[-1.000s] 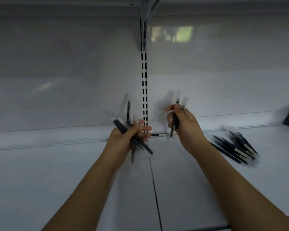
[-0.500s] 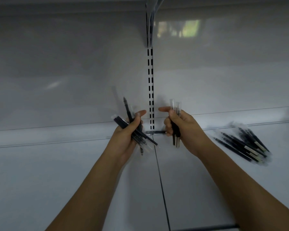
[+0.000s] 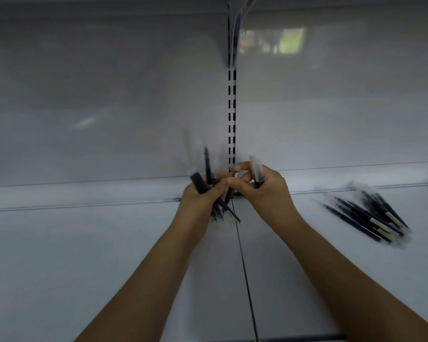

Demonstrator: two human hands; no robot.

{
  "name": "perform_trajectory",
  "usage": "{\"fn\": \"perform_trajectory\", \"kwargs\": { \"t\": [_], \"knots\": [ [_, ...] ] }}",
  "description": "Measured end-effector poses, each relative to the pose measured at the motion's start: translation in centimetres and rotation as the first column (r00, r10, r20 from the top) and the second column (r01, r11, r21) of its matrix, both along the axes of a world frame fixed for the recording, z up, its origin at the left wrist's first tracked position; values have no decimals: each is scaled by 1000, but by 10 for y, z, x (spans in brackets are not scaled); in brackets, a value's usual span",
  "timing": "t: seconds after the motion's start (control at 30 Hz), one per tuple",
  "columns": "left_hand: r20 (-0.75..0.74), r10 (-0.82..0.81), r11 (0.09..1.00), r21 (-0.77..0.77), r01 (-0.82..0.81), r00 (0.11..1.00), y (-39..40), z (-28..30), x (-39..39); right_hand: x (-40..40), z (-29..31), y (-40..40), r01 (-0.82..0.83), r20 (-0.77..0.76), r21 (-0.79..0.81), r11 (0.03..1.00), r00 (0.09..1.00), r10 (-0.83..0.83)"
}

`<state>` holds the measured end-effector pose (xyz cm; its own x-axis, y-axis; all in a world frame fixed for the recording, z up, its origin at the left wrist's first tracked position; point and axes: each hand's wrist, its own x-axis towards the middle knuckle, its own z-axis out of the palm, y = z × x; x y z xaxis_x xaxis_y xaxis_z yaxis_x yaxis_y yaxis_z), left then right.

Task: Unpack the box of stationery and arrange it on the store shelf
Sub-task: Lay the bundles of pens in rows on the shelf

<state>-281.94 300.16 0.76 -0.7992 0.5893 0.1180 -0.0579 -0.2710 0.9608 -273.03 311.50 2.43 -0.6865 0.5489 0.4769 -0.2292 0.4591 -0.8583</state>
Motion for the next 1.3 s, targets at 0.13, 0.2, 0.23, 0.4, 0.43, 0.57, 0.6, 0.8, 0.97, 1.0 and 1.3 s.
{"fn": "perform_trajectory", "kwargs": {
  "t": [0.13, 0.2, 0.23, 0.4, 0.43, 0.57, 0.6, 0.8, 0.97, 1.0, 1.3],
  "knots": [
    [-59, 32, 993, -114, -39, 998, -1, -6, -1, 3, 0, 8, 158, 42, 91, 983, 986, -162],
    [-73, 11, 995, -96, -18, 997, -3, -4, -4, 15, 6, 27, 248, 132, 136, 959, 955, -265],
    [-59, 3, 997, -76, -7, 998, -4, -2, -4, 22, 9, 38, 255, 183, 152, 955, 942, -281],
    [-33, -22, 996, -90, 19, 999, -11, 2, -7, 39, 3, 68, -63, 639, 432, 900, 725, -256],
    [-51, -34, 994, -109, 28, 998, -11, 1, -7, 38, 0, 66, -135, 667, 498, 857, 690, -279],
    [-90, -38, 992, -120, 27, 995, -9, 1, -5, 29, -11, 41, -263, 594, 693, 671, 735, -326],
    [-88, -38, 994, -108, 28, 995, -8, 1, -5, 27, -14, 36, -276, 594, 694, 664, 741, -313],
    [-61, -108, 994, 0, 108, 992, -10, 5, -3, 22, -6, 44, 6, 429, 353, 936, 887, -168],
    [-101, -153, 985, -95, 143, 983, -7, 1, 3, 16, -5, 30, -134, 36, -203, 970, 989, 144],
    [-99, -165, 980, -131, 152, 981, -7, -2, 4, 15, -5, 26, -147, 14, -257, 955, 988, 156],
    [-180, -333, 920, -277, 277, 925, -7, -1, 16, 13, -4, 22, -9, 135, -138, 990, 990, 28]
  ]
}}
